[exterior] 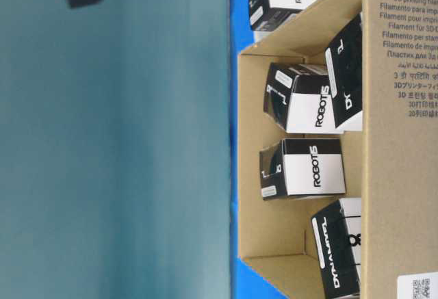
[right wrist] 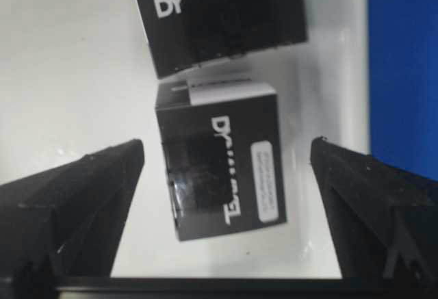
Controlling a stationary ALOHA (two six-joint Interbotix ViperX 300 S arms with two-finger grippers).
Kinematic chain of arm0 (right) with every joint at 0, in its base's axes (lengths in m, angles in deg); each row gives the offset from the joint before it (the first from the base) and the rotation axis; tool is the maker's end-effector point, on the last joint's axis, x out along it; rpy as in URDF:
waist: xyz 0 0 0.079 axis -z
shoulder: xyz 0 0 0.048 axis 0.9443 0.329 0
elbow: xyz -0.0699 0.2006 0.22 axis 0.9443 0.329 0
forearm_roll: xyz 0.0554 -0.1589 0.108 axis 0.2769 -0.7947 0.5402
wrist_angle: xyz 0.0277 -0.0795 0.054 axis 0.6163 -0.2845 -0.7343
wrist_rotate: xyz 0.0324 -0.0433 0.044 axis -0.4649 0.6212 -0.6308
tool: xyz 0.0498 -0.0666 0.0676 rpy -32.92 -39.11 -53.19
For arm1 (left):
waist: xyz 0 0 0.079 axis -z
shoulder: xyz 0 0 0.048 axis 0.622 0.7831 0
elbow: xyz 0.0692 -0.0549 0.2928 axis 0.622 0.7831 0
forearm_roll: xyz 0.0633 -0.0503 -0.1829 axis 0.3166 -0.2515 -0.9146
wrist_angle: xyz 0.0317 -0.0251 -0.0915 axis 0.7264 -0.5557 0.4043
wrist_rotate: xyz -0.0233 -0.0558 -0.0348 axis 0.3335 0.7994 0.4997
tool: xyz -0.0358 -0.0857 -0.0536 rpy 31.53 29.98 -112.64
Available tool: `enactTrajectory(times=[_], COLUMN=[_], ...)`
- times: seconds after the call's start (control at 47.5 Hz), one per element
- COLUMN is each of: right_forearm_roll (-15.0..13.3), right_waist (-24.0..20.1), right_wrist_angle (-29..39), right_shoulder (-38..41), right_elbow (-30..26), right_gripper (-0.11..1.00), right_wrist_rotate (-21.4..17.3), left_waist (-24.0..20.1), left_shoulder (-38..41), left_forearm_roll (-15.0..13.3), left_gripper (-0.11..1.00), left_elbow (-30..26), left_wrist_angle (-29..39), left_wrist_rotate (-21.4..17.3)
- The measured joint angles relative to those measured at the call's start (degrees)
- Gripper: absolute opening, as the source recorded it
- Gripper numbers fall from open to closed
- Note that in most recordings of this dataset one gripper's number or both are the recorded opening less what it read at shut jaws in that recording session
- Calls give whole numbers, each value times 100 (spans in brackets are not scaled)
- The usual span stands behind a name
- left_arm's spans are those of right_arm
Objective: Pick a box that is randomly placed inside the cardboard box.
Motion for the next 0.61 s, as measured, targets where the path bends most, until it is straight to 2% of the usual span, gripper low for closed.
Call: enactTrajectory(times=[0.253, 0.337, 0.61], right_forearm_roll=[0, 0, 9], right_waist=[-105, -255, -1063], right_wrist_angle=[-185, -606, -2074], right_shoulder=[-1187, -1573, -2769], right_elbow=[-35, 149, 800], right_gripper=[97, 97, 97], right_wrist_rotate=[-773, -976, -1248], left_waist=[26, 26, 35], left_shoulder=[-26, -35, -53], left_forearm_roll=[0, 0, 0], left_gripper=[-7, -7, -7], left_elbow=[0, 0, 0], left_wrist_angle=[0, -9, 0], left_wrist_rotate=[26, 35, 44])
